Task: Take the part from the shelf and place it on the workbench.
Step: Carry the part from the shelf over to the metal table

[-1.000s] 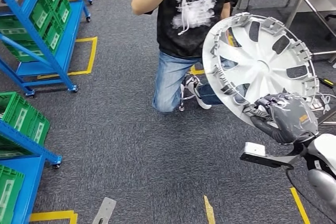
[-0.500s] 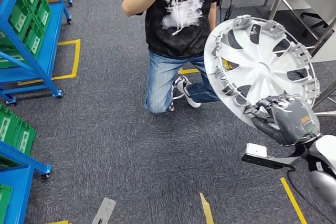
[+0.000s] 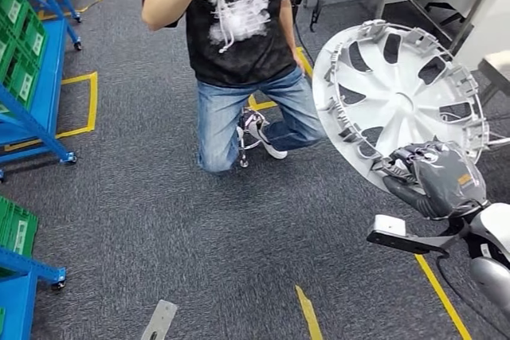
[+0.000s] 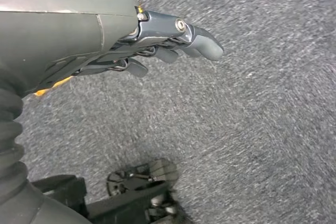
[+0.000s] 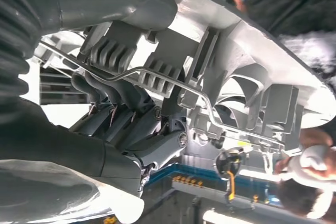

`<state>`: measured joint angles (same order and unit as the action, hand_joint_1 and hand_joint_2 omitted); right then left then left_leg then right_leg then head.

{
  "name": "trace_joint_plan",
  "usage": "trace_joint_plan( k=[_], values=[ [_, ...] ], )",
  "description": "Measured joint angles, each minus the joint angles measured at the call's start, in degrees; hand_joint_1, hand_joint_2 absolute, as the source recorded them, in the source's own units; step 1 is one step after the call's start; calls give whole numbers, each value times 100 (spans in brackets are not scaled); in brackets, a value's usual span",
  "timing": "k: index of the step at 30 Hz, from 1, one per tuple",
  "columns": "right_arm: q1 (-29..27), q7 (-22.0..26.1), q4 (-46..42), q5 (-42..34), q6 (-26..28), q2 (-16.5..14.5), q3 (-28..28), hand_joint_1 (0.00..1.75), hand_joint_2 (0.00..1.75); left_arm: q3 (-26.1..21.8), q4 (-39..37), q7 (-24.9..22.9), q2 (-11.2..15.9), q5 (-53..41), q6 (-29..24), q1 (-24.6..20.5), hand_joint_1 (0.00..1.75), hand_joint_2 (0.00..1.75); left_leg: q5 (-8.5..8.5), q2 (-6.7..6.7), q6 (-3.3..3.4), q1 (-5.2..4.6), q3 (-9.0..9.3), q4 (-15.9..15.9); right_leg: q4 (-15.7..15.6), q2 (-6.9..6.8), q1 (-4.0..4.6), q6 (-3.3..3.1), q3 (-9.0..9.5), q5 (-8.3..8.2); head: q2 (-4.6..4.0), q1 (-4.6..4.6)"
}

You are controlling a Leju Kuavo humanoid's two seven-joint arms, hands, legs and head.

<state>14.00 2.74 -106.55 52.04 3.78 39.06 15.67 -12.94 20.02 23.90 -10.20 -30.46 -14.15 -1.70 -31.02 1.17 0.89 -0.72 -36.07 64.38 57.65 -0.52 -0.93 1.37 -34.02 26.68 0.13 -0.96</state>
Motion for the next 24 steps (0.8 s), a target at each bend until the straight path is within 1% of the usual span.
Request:
trace_joint_plan(
  k=[1,2,3,4,5,6,7,8,9,10,11,12,13,14,15,16,17,18,19,20,21,22,23,24],
  values=[
    [-1,1,0,-1,0,0,1,175,175,-1,0,2,0,2,-2,6,0,175,-192,-43,-19,11,-162,384,1,36,0,-17,0,0,0,4],
    [-7,1,0,-1,0,0,3,175,175,-1,0,2,1,3,-3,13,0,175,-349,-57,-31,21,-325,764,2,75,0,-25,0,0,0,4],
    [-12,2,0,0,0,0,5,175,175,-1,0,2,1,5,-5,20,0,175,-419,-61,-36,29,-438,1025,3,116,1,-26,2,0,0,4],
    [-16,2,0,0,0,0,6,175,175,-2,0,2,1,7,-6,23,0,175,-380,-62,-35,36,-469,1094,5,161,1,-26,4,0,0,4],
    [-19,2,0,0,1,0,7,175,175,-2,0,2,1,7,-6,24,0,175,-230,-72,-29,45,-398,929,8,209,0,-25,7,0,0,3],
    [-21,2,0,1,1,0,7,175,175,-2,0,2,1,8,-6,23,0,175,-11,-109,-18,56,-244,579,13,255,-2,-22,10,1,0,3],
    [-21,3,0,1,2,0,7,175,175,-2,0,2,1,8,-6,21,0,175,187,-176,-7,68,-81,198,17,295,-6,-17,10,2,0,2],
    [-21,3,0,2,2,0,8,175,175,-2,0,2,1,8,-6,21,0,175,320,-261,3,76,64,-125,26,329,-3,-7,5,4,0,2],
    [-21,3,0,3,2,0,8,175,175,-2,0,2,1,8,-6,20,0,175,375,-333,11,85,158,-351,37,360,1,10,-11,4,0,1],
    [-23,3,-1,4,3,0,8,175,175,-2,0,2,0,8,-5,18,0,175,363,-370,15,85,185,-432,42,386,1,34,-35,-5,0,-2],
    [-28,3,-2,6,3,0,8,175,175,-1,0,2,-1,8,-5,15,0,175,345,-372,21,77,193,-465,43,416,-3,65,-58,-16,0,-1],
    [-38,4,-4,8,4,0,7,175,175,-2,0,2,-1,8,-5,12,0,175,345,-347,37,68,193,-492,34,447,-17,101,-77,-31,0,-3],
    [-51,4,-5,8,4,1,5,175,175,-2,0,2,-2,8,-5,8,0,175,360,-310,68,69,193,-509,29,463,-34,137,-96,-32,0,-2],
    [-63,4,-7,8,5,1,3,175,175,-2,0,2,-3,8,-6,4,0,175,378,-272,103,69,203,-538,67,424,-40,163,-130,4,0,-8],
    [-70,4,-8,7,7,2,1,175,175,-2,0,3,-4,8,-6,0,0,175,396,-233,144,72,213,-568,194,356,-39,185,-199,93,0,-20],
    [-78,6,-8,7,9,2,-1,175,175,-2,0,3,-6,8,-6,-3,0,175,409,-192,176,75,221,-591,434,269,-36,198,-317,235,0,-29],
    [-91,10,-10,7,12,1,-2,175,175,-2,0,4,-7,8,-6,-2,0,175,409,-155,195,62,221,-594,785,182,-29,209,-480,411,0,-38],
    [-106,14,-11,7,14,1,-2,175,175,-2,0,4,-7,8,-6,1,0,175,405,-117,209,53,219,-593,1166,140,-28,221,-655,575,0,-42],
    [-125,18,-13,7,15,0,-2,175,175,-2,0,4,-6,8,-6,6,0,175,401,-76,215,45,219,-593,1464,121,-30,232,-791,671,0,-40],
    [-140,20,-14,7,15,0,-2,175,175,-2,0,4,-5,8,-6,9,0,175,398,-36,220,40,219,-592,1590,109,-30,241,-845,675,0,-39],
    [-151,16,-13,7,15,1,-3,175,175,-2,0,4,-4,8,-6,9,0,175,395,0,219,38,222,-591,1481,95,-31,247,-783,571,0,-40],
    [-160,13,-14,7,16,1,-7,175,175,-2,0,4,-7,8,-5,8,0,175,390,35,213,38,228,-589,1164,59,-33,249,-611,392,0,-40],
    [-169,10,-14,7,18,1,-14,175,175,-2,0,4,-8,8,-5,7,0,175,381,66,200,34,235,-586,753,-31,-29,254,-395,236,0,-42],
    [-177,7,-19,7,20,1,-22,175,175,-2,0,4,-9,8,-4,6,0,175,369,90,180,18,235,-571,387,-116,-18,241,-191,121,0,-44]
  ],
)
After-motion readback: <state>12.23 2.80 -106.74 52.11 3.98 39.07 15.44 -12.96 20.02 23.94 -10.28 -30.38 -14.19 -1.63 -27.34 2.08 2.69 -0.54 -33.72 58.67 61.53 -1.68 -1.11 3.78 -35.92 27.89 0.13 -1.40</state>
